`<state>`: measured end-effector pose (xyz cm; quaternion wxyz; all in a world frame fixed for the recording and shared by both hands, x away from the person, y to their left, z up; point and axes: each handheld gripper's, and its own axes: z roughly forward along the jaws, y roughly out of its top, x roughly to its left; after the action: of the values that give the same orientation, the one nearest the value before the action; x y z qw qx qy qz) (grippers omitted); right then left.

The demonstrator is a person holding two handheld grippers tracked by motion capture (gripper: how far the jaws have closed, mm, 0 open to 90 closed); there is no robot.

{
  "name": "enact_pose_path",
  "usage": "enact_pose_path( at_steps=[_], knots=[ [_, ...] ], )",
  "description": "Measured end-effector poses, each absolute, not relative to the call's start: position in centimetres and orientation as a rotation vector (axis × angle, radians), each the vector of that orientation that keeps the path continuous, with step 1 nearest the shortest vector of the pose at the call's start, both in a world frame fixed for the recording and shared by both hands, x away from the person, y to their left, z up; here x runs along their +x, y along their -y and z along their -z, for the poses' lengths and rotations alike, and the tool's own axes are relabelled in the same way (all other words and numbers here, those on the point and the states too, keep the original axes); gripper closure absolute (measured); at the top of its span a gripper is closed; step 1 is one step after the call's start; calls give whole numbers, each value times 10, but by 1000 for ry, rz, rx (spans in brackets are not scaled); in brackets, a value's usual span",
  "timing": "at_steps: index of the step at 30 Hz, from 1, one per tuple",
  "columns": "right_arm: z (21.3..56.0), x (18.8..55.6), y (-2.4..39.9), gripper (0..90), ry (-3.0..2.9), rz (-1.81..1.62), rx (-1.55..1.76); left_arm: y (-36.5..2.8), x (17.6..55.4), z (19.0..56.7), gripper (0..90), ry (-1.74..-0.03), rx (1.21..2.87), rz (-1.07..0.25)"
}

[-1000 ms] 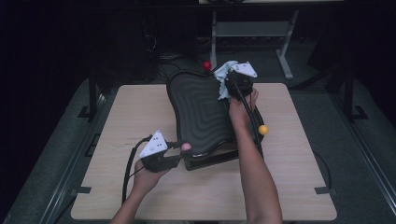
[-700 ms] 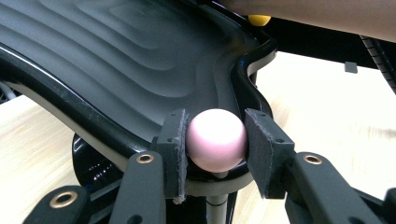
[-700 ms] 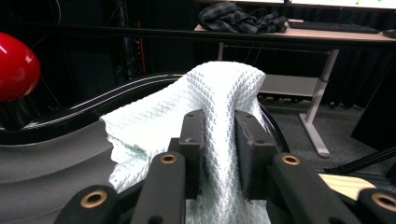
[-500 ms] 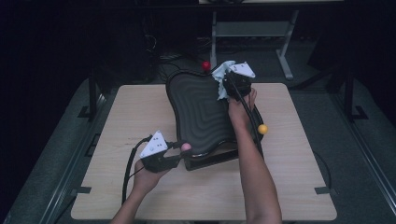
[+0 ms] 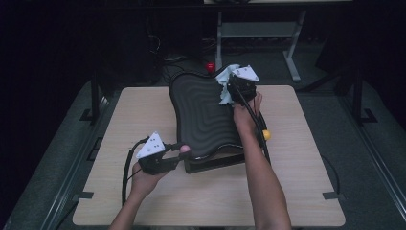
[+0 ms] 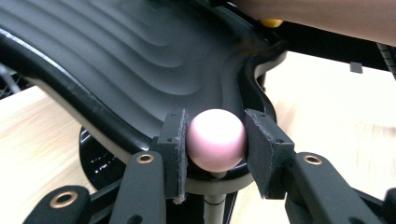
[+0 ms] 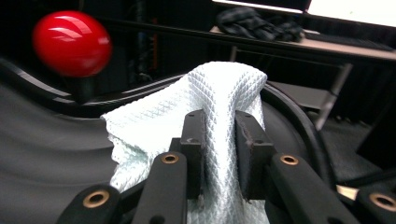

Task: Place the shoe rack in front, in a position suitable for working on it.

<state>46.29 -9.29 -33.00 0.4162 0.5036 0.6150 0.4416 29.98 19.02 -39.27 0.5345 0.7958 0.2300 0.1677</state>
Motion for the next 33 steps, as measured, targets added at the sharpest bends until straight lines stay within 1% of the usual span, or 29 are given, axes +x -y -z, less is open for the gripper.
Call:
enact_pose_path(
  at_steps=[3,8,13,18,23,28,33],
  knots=[
    [331,462,95,747,-1515,-1130,1304,-189,300,393,604,-550,1893,-403],
    [333,458,80,747,-1599,-1147,1211,-186,298,393,600,-549,1896,-419],
    [336,461,96,748,-1520,-1157,1301,-187,299,393,602,-554,1895,-419],
    [340,451,89,747,-1560,-1150,1248,-186,299,393,602,-559,1892,-417],
    [342,449,106,744,-1510,-1159,1337,-185,299,394,603,-565,1886,-419],
    [345,441,101,735,-1560,-1182,1317,-184,300,394,603,-562,1889,-420],
    [346,438,112,735,-1536,-1189,1383,-183,301,393,604,-564,1890,-420]
  ],
)
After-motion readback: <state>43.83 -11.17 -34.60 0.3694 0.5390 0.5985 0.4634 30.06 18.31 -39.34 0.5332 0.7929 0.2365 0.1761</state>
